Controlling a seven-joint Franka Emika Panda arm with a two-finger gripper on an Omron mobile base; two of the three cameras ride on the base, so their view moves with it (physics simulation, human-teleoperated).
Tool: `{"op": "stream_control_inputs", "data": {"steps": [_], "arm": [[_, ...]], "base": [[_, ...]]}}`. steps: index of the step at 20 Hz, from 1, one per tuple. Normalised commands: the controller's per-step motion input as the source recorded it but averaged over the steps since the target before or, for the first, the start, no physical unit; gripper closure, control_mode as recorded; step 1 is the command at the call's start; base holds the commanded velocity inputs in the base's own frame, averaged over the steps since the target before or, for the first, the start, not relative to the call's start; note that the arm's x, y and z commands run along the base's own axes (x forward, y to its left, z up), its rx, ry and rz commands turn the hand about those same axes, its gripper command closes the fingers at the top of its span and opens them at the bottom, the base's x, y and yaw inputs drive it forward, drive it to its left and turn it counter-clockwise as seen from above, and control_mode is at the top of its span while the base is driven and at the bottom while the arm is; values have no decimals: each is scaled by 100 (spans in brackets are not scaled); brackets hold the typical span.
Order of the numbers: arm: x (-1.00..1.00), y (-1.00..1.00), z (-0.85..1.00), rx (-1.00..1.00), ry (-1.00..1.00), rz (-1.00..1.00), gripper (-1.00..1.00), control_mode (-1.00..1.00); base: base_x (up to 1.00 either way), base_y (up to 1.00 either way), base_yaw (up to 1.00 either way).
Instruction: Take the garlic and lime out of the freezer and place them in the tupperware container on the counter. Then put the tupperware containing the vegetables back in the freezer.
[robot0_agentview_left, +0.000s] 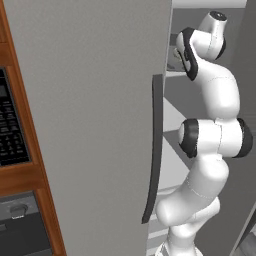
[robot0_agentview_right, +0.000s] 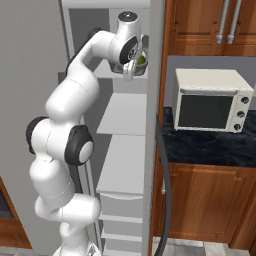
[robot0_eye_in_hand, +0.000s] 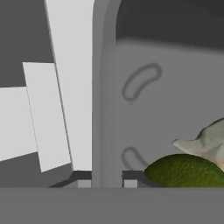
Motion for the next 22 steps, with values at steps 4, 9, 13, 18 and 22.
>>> {"op": "stream_control_inputs", "data": {"steps": [4, 9, 13, 18, 22], "arm": [[36, 15, 0, 0, -8, 1, -100, -100], [2, 8, 0, 0, -30, 1, -100, -100], [-16, 2, 0, 0, -34, 0, -100, -100], [-39, 0, 22, 0, -23, 0, -100, -100], [-13, 1, 58, 0, -18, 0, -100, -100]], "base": [[0, 0, 0], [0, 0, 0], [0, 0, 0], [0, 0, 0], [0, 0, 0]]}}
